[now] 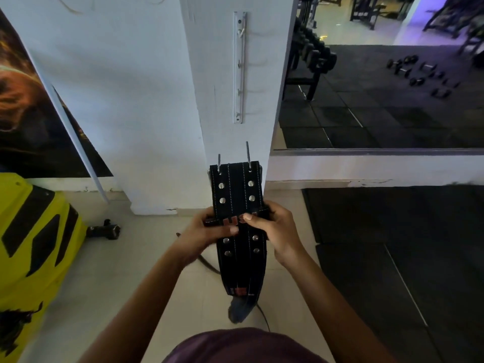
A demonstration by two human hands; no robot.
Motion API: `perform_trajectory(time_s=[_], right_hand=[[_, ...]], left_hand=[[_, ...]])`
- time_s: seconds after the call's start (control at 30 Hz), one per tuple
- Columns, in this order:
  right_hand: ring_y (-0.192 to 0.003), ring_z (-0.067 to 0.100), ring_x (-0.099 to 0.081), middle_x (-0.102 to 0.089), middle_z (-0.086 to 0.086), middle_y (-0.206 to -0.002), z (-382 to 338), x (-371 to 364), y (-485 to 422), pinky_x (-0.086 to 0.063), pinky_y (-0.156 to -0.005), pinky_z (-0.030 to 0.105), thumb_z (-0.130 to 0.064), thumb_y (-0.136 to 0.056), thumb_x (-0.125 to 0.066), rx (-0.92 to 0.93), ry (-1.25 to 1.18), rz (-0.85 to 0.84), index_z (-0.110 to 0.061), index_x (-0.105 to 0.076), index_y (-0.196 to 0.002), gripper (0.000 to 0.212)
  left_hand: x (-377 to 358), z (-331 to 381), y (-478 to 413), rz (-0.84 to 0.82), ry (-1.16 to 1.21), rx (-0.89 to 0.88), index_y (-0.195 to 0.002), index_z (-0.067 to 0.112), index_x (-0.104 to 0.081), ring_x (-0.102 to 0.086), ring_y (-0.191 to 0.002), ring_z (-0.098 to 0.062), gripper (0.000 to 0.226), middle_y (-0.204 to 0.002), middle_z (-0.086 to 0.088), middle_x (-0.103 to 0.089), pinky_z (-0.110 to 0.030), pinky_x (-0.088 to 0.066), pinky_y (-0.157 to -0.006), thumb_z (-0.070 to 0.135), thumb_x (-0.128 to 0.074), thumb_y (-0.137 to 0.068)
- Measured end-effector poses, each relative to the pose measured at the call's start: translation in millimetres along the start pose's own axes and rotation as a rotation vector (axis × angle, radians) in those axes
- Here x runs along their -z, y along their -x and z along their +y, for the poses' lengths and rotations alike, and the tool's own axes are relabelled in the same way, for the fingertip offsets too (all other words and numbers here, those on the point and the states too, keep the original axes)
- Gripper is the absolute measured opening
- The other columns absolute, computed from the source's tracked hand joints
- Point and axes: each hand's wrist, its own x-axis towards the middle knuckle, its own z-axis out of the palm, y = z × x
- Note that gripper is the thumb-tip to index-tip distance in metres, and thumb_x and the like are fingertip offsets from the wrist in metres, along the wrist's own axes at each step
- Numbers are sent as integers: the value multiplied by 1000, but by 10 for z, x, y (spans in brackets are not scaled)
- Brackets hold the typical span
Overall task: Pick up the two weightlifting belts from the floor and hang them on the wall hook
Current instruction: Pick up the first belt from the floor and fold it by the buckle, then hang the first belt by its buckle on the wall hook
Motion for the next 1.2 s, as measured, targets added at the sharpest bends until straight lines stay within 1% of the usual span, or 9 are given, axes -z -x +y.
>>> perform_trajectory(time_s=[0.1, 0.2, 0.33, 0.43, 0.6, 0.77, 0.97, 1.13, 1.2], right_hand=[[-85, 11, -74, -78, 4, -91, -22, 23, -1, -56, -73, 19, -1, -77, -76, 23, -30, 24, -9, -74, -98, 22], [-87, 16, -75, -79, 3, -91, -35, 57, -8, -57, -77, 25, -3, -77, -76, 22, -28, 19, -13, -75, -95, 21], [-89, 19, -75, -78, 6, -95, -4, 124, 12, -59, -80, 32, -4, -77, -76, -17, -15, -5, -10, -72, -99, 23], [-94, 21, -73, -76, 7, -100, 41, 145, 39, -59, -80, 30, -7, -80, -75, -25, 25, -49, -11, -67, -104, 26], [-104, 5, -67, -70, -7, -110, 69, 142, 75, -55, -87, 21, -20, -92, -65, 103, 106, -78, -24, -57, -119, 28], [-100, 13, -69, -71, -1, -106, 32, 259, -18, -57, -81, 22, -29, -95, -60, 109, 61, 30, -17, -58, -116, 24], [-103, 23, -67, -66, 7, -109, 23, 336, -182, -56, -89, 39, -23, -96, -58, 46, -50, 131, -16, -51, -121, 27], [-92, 9, -62, -60, -3, -100, -161, 240, -498, -51, -80, 19, -12, -97, -56, 247, -41, 173, -21, -42, -136, 43], [-91, 9, -61, -59, -4, -99, -289, 207, -698, -52, -82, 23, -15, -98, -55, 285, -27, 199, -21, -41, -138, 43]], left_hand=[[-149, -420, 225, 25, -97, 55, -111, 4, -66, -71, -104, -30, 38, -107, -13, -75, -42, -57, -91, 1, -78, -76], [-302, -582, 353, 82, -58, 43, -110, 3, -67, -72, -102, -30, 35, -106, -13, -76, -37, -59, -85, -2, -76, -76], [-317, -256, 241, 169, 13, -51, -112, 2, -65, -72, -100, -31, 31, -107, -16, -75, -43, -57, -88, 5, -72, -82], [-329, 188, 64, 280, 121, -139, -110, 4, -67, -73, -90, -26, 24, -101, -14, -75, -37, -59, -79, 13, -66, -88], [-599, 451, -132, 364, 117, -169, -88, 10, -69, -70, -64, -11, 19, -69, 3, -73, -22, -54, -57, 25, -60, -95], [-927, 270, -162, 425, 182, -126, -102, -5, -62, -70, -79, -26, 36, -88, -16, -69, -38, -59, -71, 31, -60, -94], [-1068, 261, -273, 493, 166, -104, -92, 4, -62, -66, -66, -14, 18, -74, -3, -66, -21, -52, -54, 22, -57, -95], [-996, 606, -654, 590, 72, -260, -88, 10, -63, -63, -73, -18, 21, -77, -3, -68, -33, -53, -69, 20, -49, -100], [-935, 751, -836, 576, 46, -320, -92, 6, -64, -63, -75, -20, 23, -78, -5, -68, -38, -53, -74, 22, -49, -100]])
